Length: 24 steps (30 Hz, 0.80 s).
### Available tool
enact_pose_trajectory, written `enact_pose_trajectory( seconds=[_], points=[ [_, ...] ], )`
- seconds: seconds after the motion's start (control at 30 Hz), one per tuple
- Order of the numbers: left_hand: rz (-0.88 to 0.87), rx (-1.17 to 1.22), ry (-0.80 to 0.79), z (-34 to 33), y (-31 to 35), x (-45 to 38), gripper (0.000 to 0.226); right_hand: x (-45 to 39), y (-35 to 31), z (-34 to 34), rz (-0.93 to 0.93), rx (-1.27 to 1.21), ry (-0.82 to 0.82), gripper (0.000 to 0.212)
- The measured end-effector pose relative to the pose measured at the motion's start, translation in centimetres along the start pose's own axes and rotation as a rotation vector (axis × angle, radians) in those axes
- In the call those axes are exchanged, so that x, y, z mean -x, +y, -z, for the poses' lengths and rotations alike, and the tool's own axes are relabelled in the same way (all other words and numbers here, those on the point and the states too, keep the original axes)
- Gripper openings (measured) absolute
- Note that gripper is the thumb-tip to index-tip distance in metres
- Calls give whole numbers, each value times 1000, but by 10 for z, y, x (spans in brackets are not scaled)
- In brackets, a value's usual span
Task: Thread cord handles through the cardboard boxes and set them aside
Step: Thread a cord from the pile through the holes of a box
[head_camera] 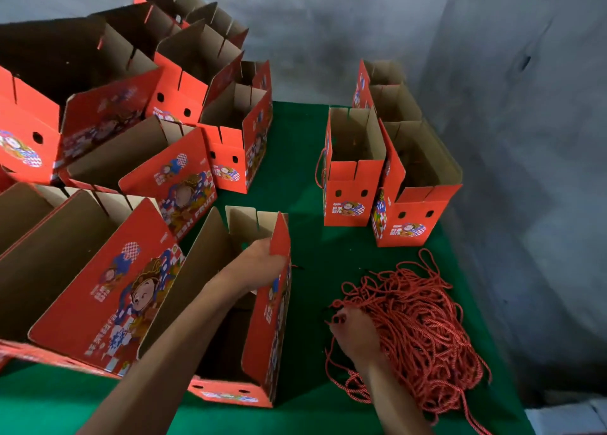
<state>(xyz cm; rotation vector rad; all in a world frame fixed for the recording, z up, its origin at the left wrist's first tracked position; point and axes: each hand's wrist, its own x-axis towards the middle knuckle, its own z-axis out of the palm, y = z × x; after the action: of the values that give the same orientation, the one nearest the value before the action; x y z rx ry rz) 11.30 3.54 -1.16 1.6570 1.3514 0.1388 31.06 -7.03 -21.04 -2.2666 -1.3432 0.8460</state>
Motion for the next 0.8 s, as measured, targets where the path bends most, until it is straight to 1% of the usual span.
enact_pose_trajectory(
  seconds=[0.03,0.07,0.1,0.17,0.23,0.3,0.4,0.43,0.47,0.5,0.53,0.57,0.67,0.7,0.73,0.8],
  points=[
    [21,18,-4,-1,-3,-1,22,0,-4,-1,52,145,27,30],
    [46,27,-8,-1,-5,-1,20,0,-8,-3,88,250,54,21],
    [70,31,-14,0,-7,-1,18,-2,-12,-6,116,310,65,15],
    [108,54,-41,5,-11,-2,19,-6,-16,-14,163,419,35,25],
    [142,100,-84,10,-14,-2,25,-11,-15,-22,206,517,13,25],
    [188,150,-112,14,-19,-2,32,-14,-11,-27,225,558,7,22],
    [258,236,-115,19,-28,-4,40,-16,-10,-25,270,520,7,22],
    [273,261,-116,21,-31,-4,40,-16,-11,-23,272,495,4,19],
    [283,285,-116,23,-33,-5,41,-15,-14,-20,272,466,5,14],
    [287,310,-113,25,-35,-6,41,-14,-16,-18,275,423,10,16],
    [288,332,-107,28,-37,-6,40,-12,-19,-16,275,346,10,22],
    [285,354,-103,31,-39,-5,40,-10,-24,-13,268,229,-5,24],
    [266,405,-126,40,-43,0,37,0,-57,-1,219,-294,-61,1],
    [260,413,-139,42,-44,1,37,2,-71,3,212,-459,-28,6],
    [255,420,-149,44,-45,2,36,3,-83,8,231,-563,10,8],
    [243,436,-161,46,-46,3,39,6,-102,17,292,-663,22,8]
  ],
)
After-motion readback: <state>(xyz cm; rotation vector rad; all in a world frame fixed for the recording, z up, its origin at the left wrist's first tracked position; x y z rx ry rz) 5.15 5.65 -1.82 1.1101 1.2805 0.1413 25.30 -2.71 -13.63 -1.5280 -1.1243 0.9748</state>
